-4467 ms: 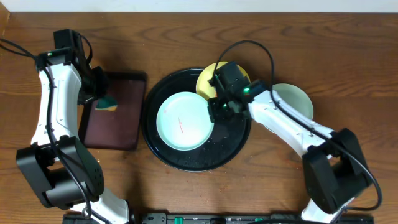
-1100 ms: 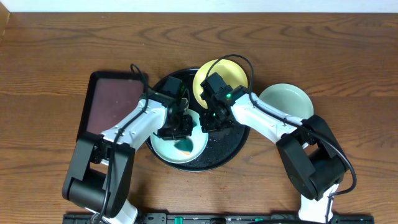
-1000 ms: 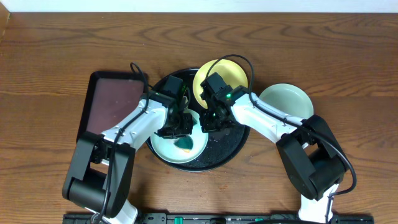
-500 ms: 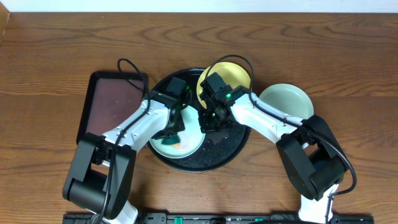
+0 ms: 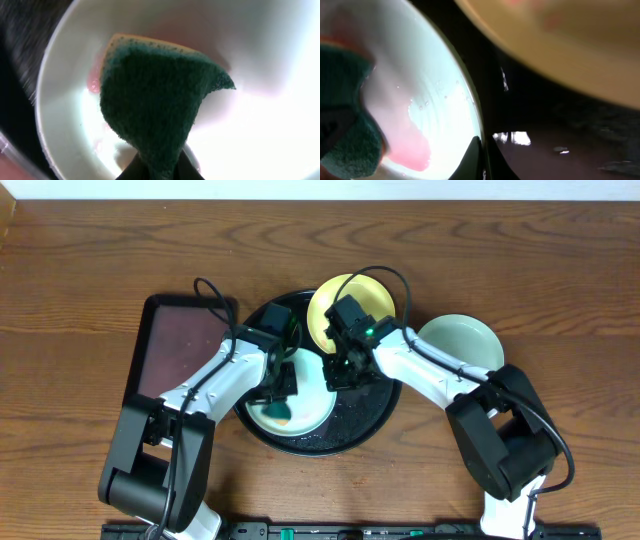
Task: Clean dirty plates on tray and stack at the side
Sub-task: 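Scrub the lower blue plate with the sponge in the left gripper, then raise the sponge away from the plate with the left gripper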
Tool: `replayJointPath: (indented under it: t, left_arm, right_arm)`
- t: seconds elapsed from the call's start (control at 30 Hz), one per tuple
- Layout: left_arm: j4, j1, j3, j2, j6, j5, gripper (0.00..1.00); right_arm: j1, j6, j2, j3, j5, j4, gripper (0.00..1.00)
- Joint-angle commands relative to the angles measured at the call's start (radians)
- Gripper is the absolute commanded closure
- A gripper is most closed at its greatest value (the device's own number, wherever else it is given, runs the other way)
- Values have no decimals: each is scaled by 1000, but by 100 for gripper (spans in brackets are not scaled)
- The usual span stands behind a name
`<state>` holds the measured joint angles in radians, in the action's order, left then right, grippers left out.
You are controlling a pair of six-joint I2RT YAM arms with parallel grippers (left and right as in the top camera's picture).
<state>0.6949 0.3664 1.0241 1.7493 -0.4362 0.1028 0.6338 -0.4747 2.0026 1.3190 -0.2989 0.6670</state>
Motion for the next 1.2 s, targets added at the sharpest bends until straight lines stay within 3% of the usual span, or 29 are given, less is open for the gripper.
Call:
replayJointPath:
  t: [0.0,0.17,0.27,0.77,1.0,1.17]
  left_arm:
    - [-115,11,-10,22,24,47,93]
    - [-177,10,-10,22,-55,-205,92]
    - [-184,9,4,20,-55,-265,93]
    - [122,-55,113,-116,-58,-243,93]
    - [169,-78,142,-137,-14,-170,93]
    - [187,-168,227,-196,30,-136,93]
  right_arm:
    - [2,-4,6,9,-7,-2,99]
    - [2,-3,6,9,-9,-2,99]
    - [2,-3,6,9,-9,-3,99]
    - [2,-3,6,9,-9,-3,99]
    - [2,-3,6,9,-8,-14,99]
    - [2,-3,7,9,-5,-53,84]
